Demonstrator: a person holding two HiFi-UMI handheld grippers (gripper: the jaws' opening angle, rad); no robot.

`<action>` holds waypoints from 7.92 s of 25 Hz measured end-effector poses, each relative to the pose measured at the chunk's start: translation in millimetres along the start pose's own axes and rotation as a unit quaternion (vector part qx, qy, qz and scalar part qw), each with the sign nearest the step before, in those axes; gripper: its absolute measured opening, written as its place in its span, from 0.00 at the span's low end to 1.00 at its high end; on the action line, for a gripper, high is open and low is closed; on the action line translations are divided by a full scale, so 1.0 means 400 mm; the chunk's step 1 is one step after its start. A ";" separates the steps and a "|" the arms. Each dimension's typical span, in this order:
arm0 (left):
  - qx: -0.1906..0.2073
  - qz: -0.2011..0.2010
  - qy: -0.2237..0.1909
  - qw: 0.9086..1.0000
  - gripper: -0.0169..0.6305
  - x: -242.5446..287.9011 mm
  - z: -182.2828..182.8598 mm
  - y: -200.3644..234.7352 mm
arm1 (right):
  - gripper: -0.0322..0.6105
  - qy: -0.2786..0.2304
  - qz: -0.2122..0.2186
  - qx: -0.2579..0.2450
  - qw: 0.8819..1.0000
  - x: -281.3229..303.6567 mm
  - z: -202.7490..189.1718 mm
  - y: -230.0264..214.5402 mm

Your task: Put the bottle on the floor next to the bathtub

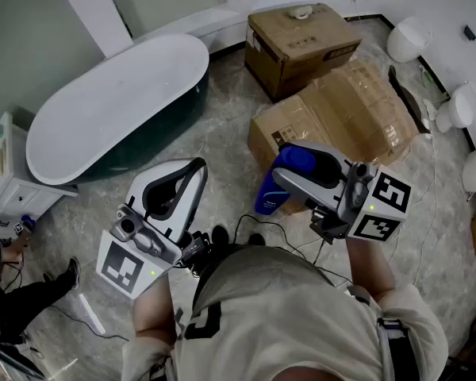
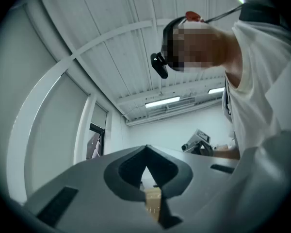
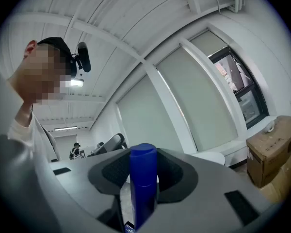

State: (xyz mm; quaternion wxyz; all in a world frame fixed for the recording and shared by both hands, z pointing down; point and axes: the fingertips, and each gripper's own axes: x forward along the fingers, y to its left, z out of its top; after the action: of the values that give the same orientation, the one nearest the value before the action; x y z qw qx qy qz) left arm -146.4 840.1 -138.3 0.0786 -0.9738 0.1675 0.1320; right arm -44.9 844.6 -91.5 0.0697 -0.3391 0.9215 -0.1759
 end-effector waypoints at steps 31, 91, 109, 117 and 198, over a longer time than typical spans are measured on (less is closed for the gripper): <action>-0.048 0.007 0.120 0.992 0.11 0.056 -0.145 -0.124 | 0.30 -0.013 -0.053 -0.038 0.998 -0.139 -0.073 0.010; -0.084 0.199 0.199 0.956 0.11 -0.558 -0.250 0.471 | 0.30 0.183 0.067 -0.168 0.966 0.648 -0.191 0.046; -0.083 0.143 0.249 0.954 0.11 -0.063 -0.410 0.541 | 0.30 0.149 0.060 -0.130 0.978 0.503 -0.056 -0.390; -0.072 0.115 0.280 0.950 0.11 0.295 -0.509 0.570 | 0.30 0.164 0.048 -0.131 0.977 0.368 -0.002 -0.669; -0.132 0.233 0.318 0.909 0.11 0.712 -0.910 1.685 | 0.30 0.359 -0.023 -0.096 0.928 1.103 0.163 -1.955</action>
State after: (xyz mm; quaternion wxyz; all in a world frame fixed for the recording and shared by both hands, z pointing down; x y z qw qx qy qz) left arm -37.4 53.6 54.5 -0.1411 -0.8991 0.3865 -0.1497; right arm 105.2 -13.6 134.5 -0.3030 -0.2798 0.8891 -0.1985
